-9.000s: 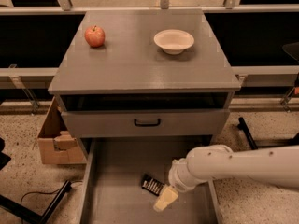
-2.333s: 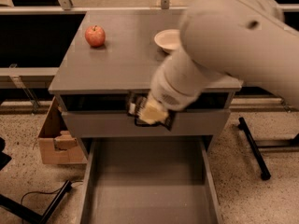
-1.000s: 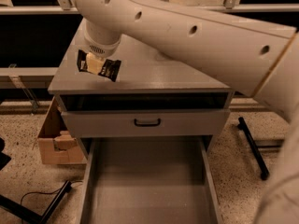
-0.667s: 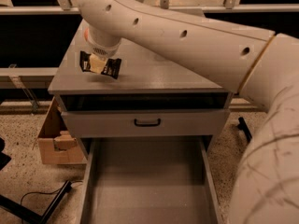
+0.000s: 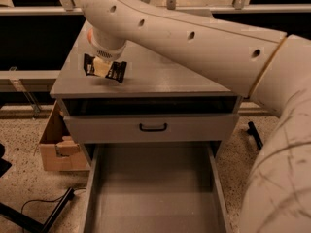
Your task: Pick rxbar chocolate from middle drawer and place on counter
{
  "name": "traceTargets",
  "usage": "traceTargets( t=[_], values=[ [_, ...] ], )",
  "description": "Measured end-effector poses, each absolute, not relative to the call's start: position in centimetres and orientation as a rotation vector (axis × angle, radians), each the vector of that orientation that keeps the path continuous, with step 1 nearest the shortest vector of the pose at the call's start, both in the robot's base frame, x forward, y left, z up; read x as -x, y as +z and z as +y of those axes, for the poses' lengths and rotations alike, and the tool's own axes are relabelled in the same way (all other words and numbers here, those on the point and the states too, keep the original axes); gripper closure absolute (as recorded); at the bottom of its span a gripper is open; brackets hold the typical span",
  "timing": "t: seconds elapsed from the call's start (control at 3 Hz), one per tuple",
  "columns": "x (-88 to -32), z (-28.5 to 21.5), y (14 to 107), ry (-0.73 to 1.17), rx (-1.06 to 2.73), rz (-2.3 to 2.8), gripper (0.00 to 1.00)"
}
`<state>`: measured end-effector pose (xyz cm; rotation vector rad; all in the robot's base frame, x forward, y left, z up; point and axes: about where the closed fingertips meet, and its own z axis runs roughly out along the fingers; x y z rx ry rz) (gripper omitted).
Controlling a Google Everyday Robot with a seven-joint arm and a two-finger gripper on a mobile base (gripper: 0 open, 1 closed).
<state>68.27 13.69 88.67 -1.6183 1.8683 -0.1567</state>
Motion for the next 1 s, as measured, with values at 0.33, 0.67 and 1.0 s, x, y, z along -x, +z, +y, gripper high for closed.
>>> traceTargets(
  t=[0.33,0.67,1.0],
  values=[
    [-68.24,13.72,88.57,-0.157,1.620,1.869,0.28],
    [-68.21,13.76,88.43,-0.157,1.623,1.870,0.00],
    [-68.21,13.76,88.43,-0.157,1.623,1.870,0.00]
  ],
)
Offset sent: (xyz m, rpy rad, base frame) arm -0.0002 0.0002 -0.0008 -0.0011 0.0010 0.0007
